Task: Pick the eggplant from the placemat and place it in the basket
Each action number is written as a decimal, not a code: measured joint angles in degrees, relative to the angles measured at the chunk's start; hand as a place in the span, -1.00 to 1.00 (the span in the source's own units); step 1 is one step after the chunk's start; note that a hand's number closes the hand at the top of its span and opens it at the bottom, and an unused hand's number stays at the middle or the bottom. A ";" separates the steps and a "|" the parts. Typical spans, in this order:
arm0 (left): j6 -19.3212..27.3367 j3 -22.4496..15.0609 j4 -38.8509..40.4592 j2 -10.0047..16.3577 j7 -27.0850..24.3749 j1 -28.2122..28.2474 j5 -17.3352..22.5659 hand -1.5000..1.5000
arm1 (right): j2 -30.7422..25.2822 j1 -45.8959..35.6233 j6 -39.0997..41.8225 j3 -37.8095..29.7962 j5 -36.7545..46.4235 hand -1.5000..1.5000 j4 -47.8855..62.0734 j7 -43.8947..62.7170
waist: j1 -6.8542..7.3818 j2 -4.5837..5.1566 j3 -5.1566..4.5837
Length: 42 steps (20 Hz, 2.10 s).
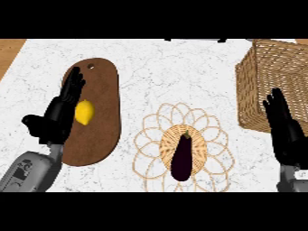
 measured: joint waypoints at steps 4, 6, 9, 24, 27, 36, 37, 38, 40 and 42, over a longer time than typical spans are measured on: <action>-0.51 -0.35 3.19 -0.25 3.41 3.96 1.03 0.00 | 2.88 -6.20 1.66 3.70 -0.06 1.00 0.29 1.32 | 0.31 -0.06 0.31; -1.27 -0.86 5.07 0.07 5.37 6.44 1.71 0.00 | 5.04 -10.51 3.19 5.89 -0.91 1.00 0.70 2.18 | 1.68 0.21 0.62; -2.66 -1.23 5.93 1.46 7.13 8.69 2.07 0.00 | 7.48 -14.89 7.81 13.61 1.00 1.00 1.19 2.29 | 3.32 0.19 1.04; -4.25 0.95 3.36 5.57 11.37 16.84 4.38 0.00 | 5.22 -38.44 1.70 35.20 30.50 -1.00 10.89 32.16 | -0.94 -1.74 1.10; -4.34 1.19 2.49 5.83 11.66 17.96 4.63 0.00 | 1.83 -45.09 10.00 35.02 30.95 -1.00 9.44 40.29 | -1.61 -1.81 1.15; -4.15 2.16 0.76 6.16 12.01 20.12 5.00 0.00 | -4.70 -59.45 37.80 29.06 15.01 -1.00 5.94 56.16 | -2.68 -1.56 1.25; -4.22 2.29 0.62 6.38 12.58 20.09 5.12 0.00 | -5.35 -60.26 39.64 28.61 12.95 -1.00 6.22 56.72 | -2.77 -1.51 1.26; -4.25 2.30 0.39 6.39 12.54 20.27 5.08 0.00 | -6.23 -61.09 41.42 27.99 10.75 -1.00 6.60 57.10 | -2.79 -1.48 1.25; -4.23 2.52 0.15 6.46 12.60 20.56 5.06 0.00 | -7.63 -61.82 44.00 27.80 7.10 -1.00 6.63 57.80 | -2.95 -1.45 1.24; -4.41 2.61 -0.17 6.50 12.57 20.91 5.05 0.00 | -8.83 -62.78 45.70 27.92 4.02 -1.00 6.81 58.40 | -2.95 -1.42 1.24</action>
